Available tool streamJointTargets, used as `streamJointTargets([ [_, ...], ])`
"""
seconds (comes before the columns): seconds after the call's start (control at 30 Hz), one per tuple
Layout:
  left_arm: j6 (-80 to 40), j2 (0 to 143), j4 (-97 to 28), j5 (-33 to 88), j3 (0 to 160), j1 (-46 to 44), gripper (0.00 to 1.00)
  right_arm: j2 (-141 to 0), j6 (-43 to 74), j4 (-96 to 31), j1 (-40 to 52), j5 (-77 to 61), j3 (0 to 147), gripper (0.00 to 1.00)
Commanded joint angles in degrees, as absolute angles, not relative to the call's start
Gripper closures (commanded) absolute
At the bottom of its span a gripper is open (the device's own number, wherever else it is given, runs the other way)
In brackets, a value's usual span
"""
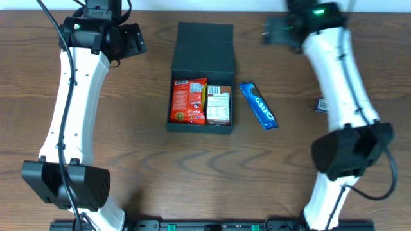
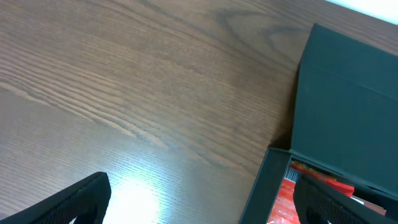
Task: Pack container
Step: 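Release the brown box and raise the right gripper away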
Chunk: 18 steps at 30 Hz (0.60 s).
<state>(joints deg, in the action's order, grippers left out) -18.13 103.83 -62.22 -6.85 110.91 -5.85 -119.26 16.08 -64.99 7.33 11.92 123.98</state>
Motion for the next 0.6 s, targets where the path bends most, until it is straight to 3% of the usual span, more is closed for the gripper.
streamJointTargets([
  [0.0, -17.7, 104.3, -62.1, -7.9, 110.6, -5.9, 0.05, -122.6, 10.6, -63.4, 1.0, 13.7, 123.0, 0.01],
  [0.2, -17.7, 104.3, -62.1, -7.9, 110.6, -5.9, 0.05, -126.2, 10.6, -56.9, -9.9, 12.9, 123.0, 0.01],
  [0.57, -17.8, 104.3, -62.1, -7.9, 110.6, -5.9, 0.05, -135.3, 2.5, -51.9, -13.3, 8.7, 122.9, 0.01],
])
